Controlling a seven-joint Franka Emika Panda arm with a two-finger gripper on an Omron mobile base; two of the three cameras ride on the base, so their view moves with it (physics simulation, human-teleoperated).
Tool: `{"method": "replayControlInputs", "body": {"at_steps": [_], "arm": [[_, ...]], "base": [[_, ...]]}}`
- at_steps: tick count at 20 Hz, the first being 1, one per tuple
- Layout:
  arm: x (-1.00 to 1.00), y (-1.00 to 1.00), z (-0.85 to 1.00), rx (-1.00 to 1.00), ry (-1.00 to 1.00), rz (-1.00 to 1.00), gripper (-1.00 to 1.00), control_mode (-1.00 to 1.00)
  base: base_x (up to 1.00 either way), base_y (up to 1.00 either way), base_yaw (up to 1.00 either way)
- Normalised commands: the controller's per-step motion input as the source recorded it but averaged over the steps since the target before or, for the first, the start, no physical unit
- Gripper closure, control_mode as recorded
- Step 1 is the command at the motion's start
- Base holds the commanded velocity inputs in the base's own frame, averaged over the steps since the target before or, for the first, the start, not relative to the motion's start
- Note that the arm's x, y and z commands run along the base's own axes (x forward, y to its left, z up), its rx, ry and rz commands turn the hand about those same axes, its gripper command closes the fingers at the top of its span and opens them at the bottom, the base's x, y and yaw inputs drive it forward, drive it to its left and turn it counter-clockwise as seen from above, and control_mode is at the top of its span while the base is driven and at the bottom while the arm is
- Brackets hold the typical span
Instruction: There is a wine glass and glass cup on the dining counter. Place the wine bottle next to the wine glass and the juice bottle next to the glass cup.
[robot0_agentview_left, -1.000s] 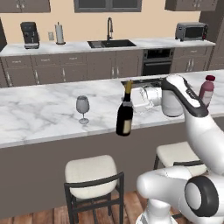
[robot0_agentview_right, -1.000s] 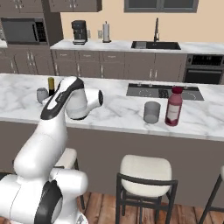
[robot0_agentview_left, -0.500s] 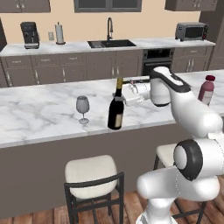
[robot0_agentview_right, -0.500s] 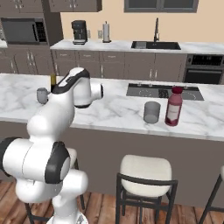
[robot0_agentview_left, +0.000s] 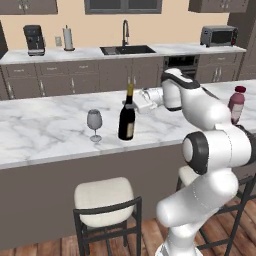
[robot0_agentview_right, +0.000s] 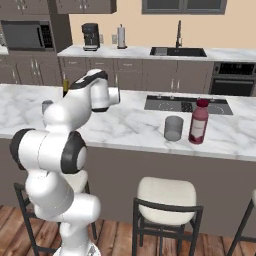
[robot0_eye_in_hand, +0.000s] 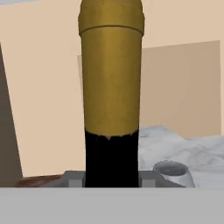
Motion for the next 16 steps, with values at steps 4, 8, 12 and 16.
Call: {"method": "replayControlInputs", "body": {"at_steps": [4, 8, 12, 16], "arm": [[0.43, 0.19, -0.09, 0.00, 0.00, 0.00, 1.00, -1.00], [0.38, 0.18, -0.18, 0.00, 0.00, 0.00, 1.00, -1.00], [0.23, 0.22, -0.21, 0.00, 0.00, 0.00, 1.00, -1.00], [0.31, 0.14, -0.20, -0.01, -0.04, 0.00, 1.00, -1.00]], "base": [[0.00, 0.00, 0.00], [0.00, 0.00, 0.00], [0.00, 0.00, 0.00], [0.00, 0.00, 0.00]]}}
